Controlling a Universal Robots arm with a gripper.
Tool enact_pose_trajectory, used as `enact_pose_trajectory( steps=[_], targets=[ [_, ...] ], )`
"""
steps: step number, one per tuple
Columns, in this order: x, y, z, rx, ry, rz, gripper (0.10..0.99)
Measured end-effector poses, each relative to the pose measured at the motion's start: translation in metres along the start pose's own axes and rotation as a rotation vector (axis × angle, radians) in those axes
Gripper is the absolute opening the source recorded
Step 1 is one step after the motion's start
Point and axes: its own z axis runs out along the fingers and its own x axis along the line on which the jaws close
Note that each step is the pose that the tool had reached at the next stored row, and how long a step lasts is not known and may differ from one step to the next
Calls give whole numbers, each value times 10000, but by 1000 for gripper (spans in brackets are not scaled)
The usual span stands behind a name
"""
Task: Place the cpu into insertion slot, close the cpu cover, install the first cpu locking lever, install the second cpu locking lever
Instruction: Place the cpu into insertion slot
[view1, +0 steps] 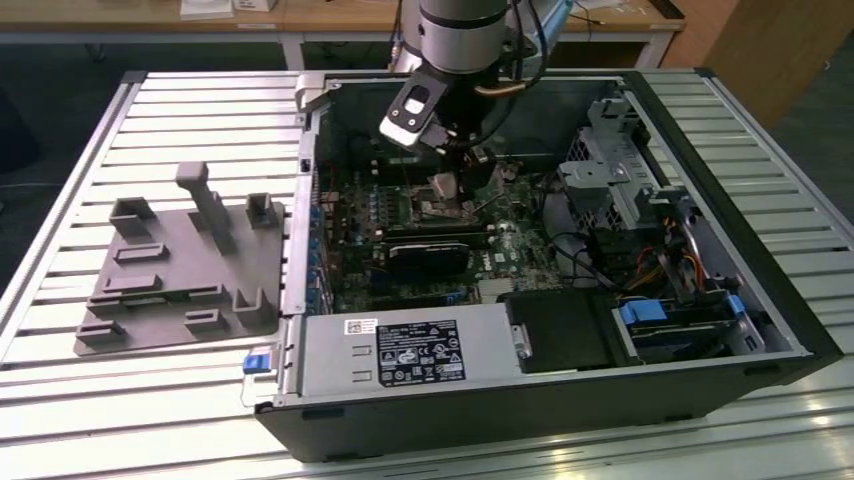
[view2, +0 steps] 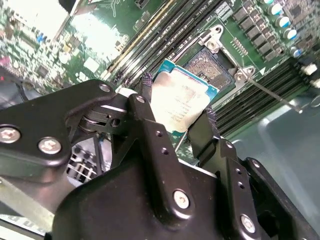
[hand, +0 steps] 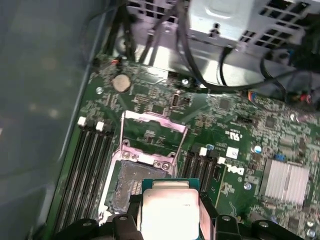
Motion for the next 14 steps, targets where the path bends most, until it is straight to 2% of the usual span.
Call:
enact_pose_trajectory(
  steps=[10, 14],
  targets=[
    [0, -4, 43, 9, -145, 1806, 537],
    [5, -12, 66, 12, -184, 2279, 537]
  ],
)
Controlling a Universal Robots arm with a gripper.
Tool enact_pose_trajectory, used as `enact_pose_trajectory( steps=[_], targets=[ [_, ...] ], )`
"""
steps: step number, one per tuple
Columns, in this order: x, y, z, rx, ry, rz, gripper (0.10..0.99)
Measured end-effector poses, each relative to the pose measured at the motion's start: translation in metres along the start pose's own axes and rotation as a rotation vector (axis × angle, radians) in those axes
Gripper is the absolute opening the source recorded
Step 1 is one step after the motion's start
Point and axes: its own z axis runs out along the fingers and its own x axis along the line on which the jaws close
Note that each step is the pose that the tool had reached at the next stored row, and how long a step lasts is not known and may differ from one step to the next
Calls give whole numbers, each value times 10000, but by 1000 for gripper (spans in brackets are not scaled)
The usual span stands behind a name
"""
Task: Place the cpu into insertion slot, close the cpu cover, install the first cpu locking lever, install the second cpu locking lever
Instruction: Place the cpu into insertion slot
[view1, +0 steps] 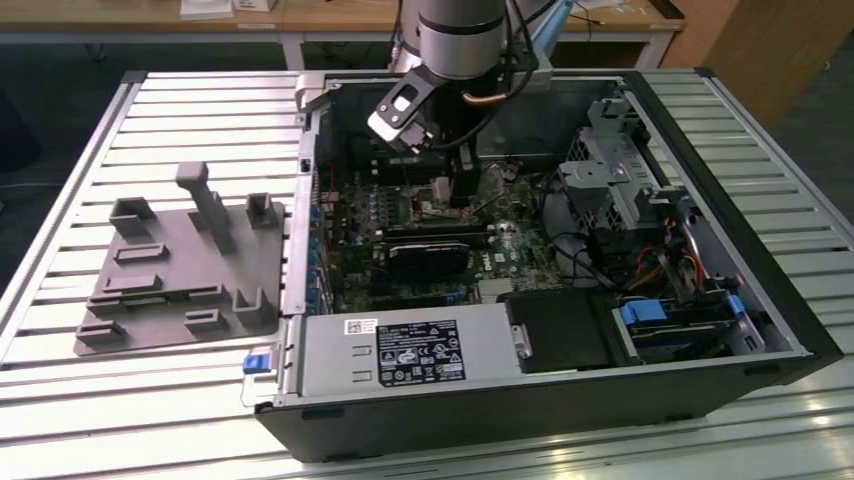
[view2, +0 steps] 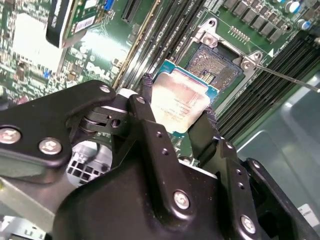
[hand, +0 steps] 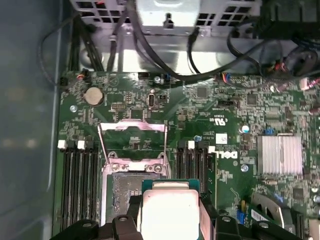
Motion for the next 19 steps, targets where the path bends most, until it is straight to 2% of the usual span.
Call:
enact_pose_trajectory(
  steps=[7, 12, 19],
  targets=[
    [83, -46, 64, 0, -9, 93, 537],
    [152, -63, 125, -2, 1, -72, 537],
    [178, -68, 188, -2, -9, -318, 537]
  ],
)
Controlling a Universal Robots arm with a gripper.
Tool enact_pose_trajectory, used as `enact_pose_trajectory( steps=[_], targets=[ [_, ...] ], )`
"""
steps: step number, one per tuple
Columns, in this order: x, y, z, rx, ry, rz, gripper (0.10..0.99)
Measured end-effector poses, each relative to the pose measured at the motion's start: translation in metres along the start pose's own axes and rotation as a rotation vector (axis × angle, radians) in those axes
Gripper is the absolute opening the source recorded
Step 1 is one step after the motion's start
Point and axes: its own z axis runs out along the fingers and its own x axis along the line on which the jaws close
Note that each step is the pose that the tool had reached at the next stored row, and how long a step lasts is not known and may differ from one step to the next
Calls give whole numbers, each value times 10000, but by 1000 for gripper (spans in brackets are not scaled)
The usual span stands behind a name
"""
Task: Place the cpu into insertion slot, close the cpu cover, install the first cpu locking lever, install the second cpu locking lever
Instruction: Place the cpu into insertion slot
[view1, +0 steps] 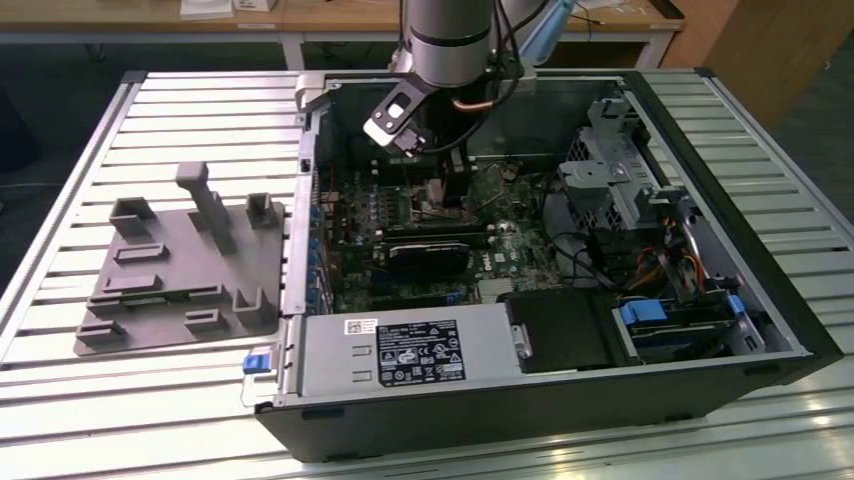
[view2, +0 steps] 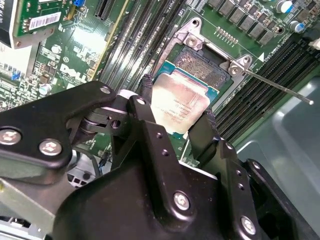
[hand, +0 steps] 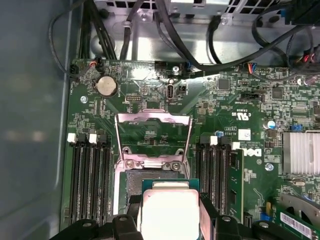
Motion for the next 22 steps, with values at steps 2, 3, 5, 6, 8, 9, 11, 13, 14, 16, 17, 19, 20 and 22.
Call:
enact_pose_trajectory(
  steps=[2, 3, 5, 6, 8, 9, 11, 13, 14, 16, 17, 19, 20, 22],
  targets=[
    [4, -3, 22, 0, -6, -6, 537],
    [7, -4, 32, 0, -9, -8, 537],
    [15, -8, 54, 0, -13, -11, 537],
    [21, -10, 63, 0, -16, -12, 537],
    [35, -14, 83, 1, -23, -13, 537],
    [41, -16, 94, -1, -23, -13, 537],
    [52, -21, 115, 0, -28, -14, 537],
    [57, -25, 137, 0, -29, -20, 537],
    [59, -26, 148, 0, -29, -24, 537],
    [63, -28, 166, 0, -32, -33, 537],
    [64, -28, 172, -1, -37, -35, 537],
    [65, -30, 185, 0, -48, -36, 537],
    [65, -30, 192, 0, -52, -37, 537],
    [65, -32, 209, 0, -66, -38, 537]
  ],
)
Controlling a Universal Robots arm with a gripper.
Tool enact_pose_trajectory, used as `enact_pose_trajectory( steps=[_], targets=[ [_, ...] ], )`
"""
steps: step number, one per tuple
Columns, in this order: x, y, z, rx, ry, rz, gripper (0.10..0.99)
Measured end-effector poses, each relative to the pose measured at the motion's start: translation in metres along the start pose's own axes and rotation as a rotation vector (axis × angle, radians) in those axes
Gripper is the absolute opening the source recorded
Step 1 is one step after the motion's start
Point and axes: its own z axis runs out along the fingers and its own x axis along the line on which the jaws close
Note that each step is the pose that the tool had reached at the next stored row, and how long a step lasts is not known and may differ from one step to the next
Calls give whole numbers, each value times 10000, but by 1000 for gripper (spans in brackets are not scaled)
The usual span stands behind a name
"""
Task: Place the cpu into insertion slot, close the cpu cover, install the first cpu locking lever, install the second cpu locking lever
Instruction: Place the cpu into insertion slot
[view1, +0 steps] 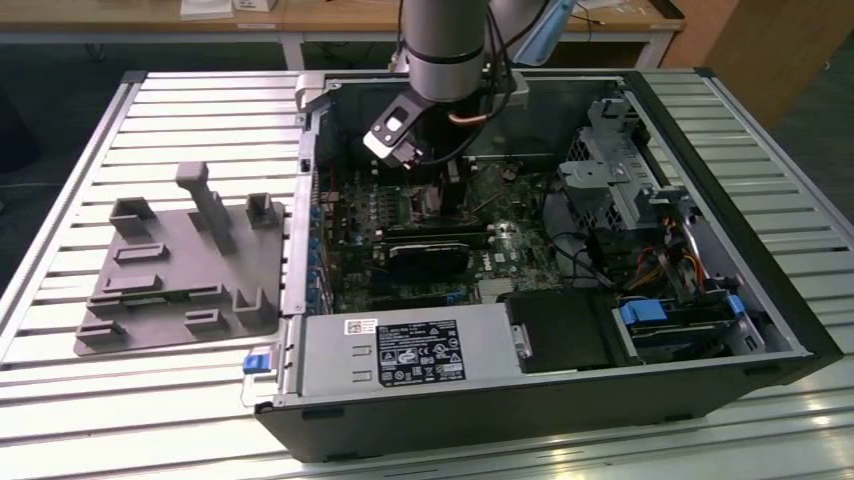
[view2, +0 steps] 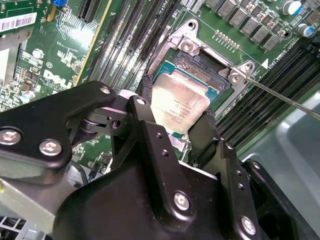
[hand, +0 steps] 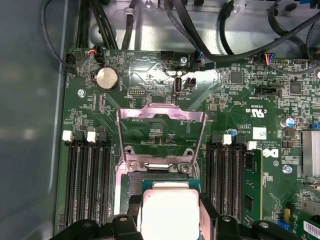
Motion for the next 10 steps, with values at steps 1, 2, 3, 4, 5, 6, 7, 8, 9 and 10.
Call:
enact_pose_trajectory(
  steps=[1, 2, 3, 4, 5, 6, 7, 8, 9, 10],
  targets=[
    [0, -1, 8, 1, -5, -1, 537],
    [1, -1, 16, 1, -8, -1, 537],
    [4, -3, 22, 1, -8, 1, 537],
    [9, -3, 27, 0, -7, 1, 537],
    [14, -3, 32, -1, -6, 0, 537],
    [19, -3, 37, -1, -6, 0, 537],
    [24, -4, 41, -1, -5, 0, 537],
    [29, -4, 45, 0, -7, 0, 537],
    [34, -5, 50, 0, -6, -1, 537],
    [39, -6, 56, 0, -7, 0, 537]
  ],
)
